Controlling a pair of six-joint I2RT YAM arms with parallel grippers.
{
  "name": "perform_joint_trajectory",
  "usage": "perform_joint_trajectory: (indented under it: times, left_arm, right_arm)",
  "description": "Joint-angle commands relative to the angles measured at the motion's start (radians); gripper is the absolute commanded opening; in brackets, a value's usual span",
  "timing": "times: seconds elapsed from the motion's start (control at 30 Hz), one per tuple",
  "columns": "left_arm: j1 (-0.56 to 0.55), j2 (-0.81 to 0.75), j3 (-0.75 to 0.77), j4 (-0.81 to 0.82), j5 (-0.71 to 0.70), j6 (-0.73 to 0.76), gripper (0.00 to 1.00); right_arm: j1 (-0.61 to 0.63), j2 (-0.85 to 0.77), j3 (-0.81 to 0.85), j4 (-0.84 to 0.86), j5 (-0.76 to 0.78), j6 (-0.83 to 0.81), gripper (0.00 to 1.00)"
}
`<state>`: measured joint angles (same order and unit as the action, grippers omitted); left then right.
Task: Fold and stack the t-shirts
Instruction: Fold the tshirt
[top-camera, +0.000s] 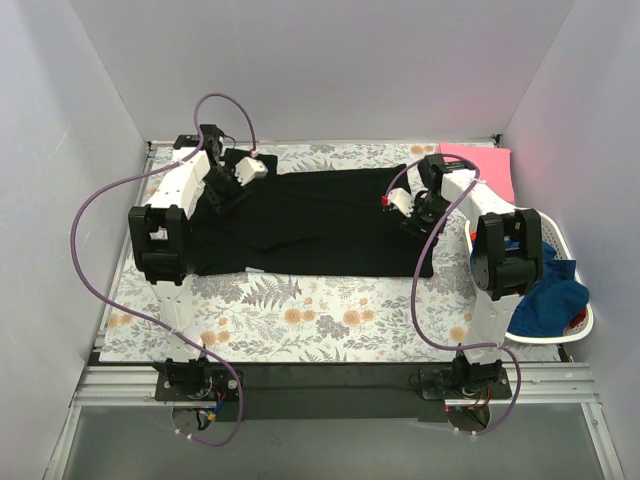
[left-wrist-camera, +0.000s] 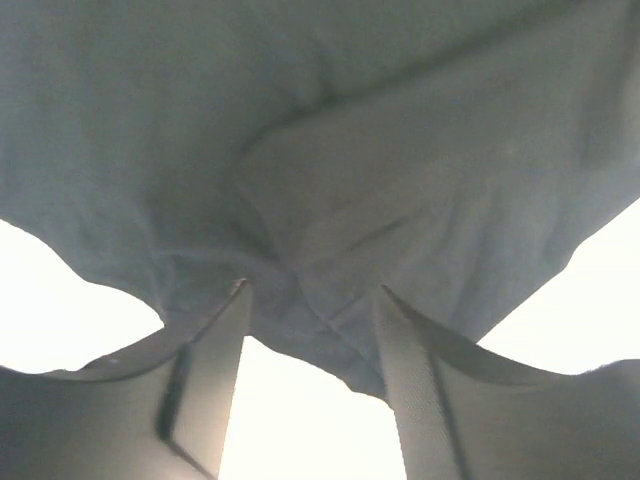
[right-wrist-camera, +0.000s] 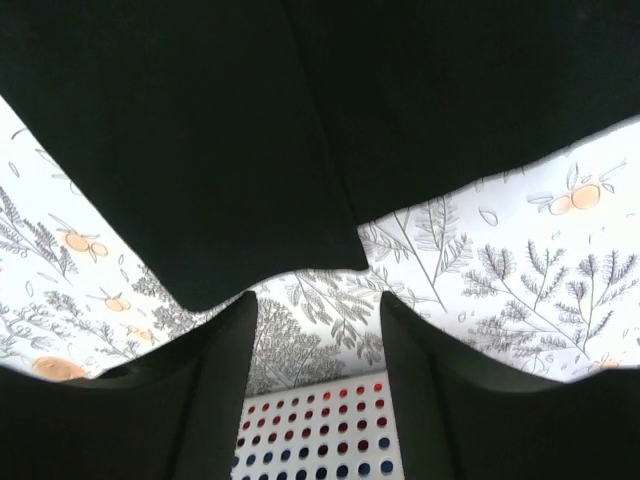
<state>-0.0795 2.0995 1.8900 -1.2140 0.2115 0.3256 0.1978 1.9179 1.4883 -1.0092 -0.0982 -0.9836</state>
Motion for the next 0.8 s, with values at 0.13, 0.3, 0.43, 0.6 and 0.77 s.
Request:
perform_joint_trajectory:
  times: [0.13, 0.3, 0.43, 0.6, 0.77]
  left_arm:
    - [0.204, -0.113, 0.005, -0.137, 0.262, -0.147, 0.57]
    - [0.340, -0.234, -0.221, -0.059, 0.342, -0.212, 0.57]
    - [0.394, -0.295, -0.350, 0.020, 0.353, -0.255, 0.57]
    - [0.383, -0.259, -0.315, 0.065, 0.394, -0.303, 0.57]
    - [0.345, -0.144, -0.235, 0.059, 0.390, -0.353, 0.56]
  right_arm:
    - [-0.144, -0.083, 0.047, -0.192, -0.193, 0.124, 0.72]
    - [-0.245, -0.112, -0.068, -0.193, -0.326, 0.264, 0.72]
    - [-0.291, -0.080, -0.092, -0.186, -0.400, 0.301, 0.72]
    - [-0.294, -0.024, -0.039, -0.163, -0.402, 0.329, 0.68]
    - [-0.294, 0.055, 0.018, -0.137, -0.387, 0.353, 0.64]
